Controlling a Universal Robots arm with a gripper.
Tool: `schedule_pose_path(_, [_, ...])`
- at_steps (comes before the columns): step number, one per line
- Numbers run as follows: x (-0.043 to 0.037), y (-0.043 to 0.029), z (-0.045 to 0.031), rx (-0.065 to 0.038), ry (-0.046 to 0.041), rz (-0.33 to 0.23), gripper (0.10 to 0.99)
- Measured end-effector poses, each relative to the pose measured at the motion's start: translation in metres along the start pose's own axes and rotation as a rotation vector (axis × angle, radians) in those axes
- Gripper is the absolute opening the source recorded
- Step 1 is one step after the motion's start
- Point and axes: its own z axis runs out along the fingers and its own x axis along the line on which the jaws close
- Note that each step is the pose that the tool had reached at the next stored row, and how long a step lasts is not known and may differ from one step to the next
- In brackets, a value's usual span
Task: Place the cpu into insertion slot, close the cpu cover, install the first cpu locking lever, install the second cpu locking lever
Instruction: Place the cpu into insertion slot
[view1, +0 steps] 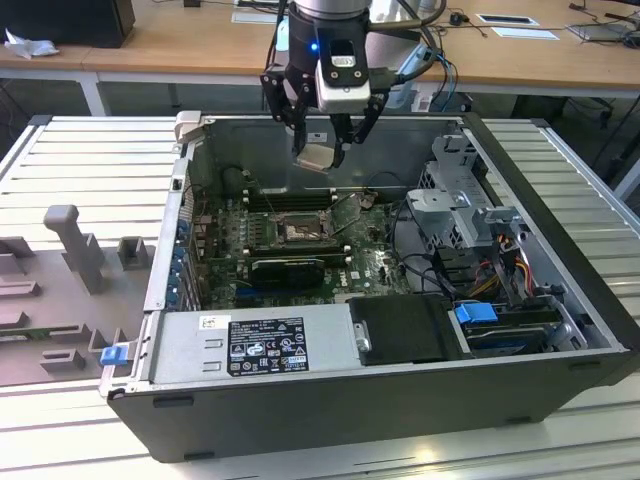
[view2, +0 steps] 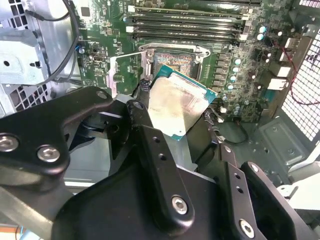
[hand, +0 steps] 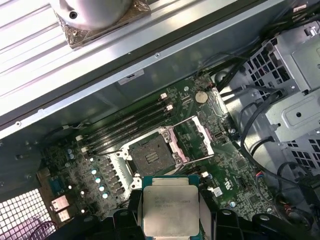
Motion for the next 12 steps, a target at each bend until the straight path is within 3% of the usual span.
schedule_pose_path(12, [0.0000,-0.0001,0.0008,-0.001,-0.0047,0.053,0.541])
